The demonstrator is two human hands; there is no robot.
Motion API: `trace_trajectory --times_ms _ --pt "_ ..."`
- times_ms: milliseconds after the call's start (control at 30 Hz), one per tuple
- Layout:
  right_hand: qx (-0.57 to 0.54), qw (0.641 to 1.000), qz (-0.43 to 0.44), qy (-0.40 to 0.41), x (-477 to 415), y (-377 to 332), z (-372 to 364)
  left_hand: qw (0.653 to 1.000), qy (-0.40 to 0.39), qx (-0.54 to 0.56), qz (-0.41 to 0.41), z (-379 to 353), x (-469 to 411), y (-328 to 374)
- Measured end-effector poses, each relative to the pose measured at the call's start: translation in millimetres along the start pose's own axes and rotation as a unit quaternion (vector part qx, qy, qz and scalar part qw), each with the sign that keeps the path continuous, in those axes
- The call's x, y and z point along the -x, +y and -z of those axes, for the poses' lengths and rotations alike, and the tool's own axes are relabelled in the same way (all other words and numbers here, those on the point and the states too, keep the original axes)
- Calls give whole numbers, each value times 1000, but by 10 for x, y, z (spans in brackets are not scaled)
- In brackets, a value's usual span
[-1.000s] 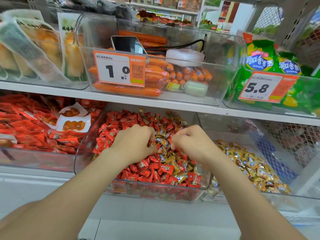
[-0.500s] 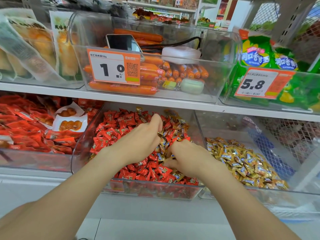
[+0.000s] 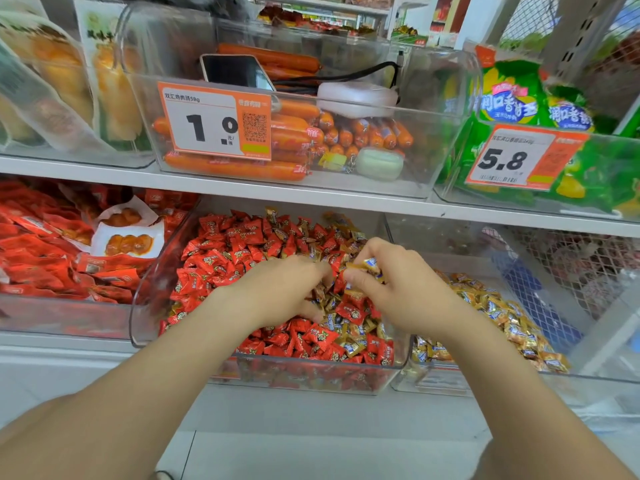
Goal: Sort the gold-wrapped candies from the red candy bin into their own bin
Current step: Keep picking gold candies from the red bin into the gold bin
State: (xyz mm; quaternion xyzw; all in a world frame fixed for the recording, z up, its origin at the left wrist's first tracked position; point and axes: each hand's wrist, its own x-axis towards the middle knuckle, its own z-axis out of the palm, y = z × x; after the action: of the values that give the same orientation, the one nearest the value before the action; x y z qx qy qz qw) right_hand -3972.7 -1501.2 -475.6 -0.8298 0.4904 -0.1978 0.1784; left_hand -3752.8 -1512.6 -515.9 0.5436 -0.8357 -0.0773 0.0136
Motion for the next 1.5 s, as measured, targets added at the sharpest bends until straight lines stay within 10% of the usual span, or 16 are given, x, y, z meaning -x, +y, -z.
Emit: trace_trajectory --times_ms 633,1033,1500 --pt "-107 987 -106 45 5 -110 28 976 85 -199 -6 -119 -54 247" --pt "167 985 22 -33 -188 -115 -312 940 196 274 57 147 285 -104" --pt "313 942 33 -117 -353 -68 -737 946 241 176 124 134 234 -205"
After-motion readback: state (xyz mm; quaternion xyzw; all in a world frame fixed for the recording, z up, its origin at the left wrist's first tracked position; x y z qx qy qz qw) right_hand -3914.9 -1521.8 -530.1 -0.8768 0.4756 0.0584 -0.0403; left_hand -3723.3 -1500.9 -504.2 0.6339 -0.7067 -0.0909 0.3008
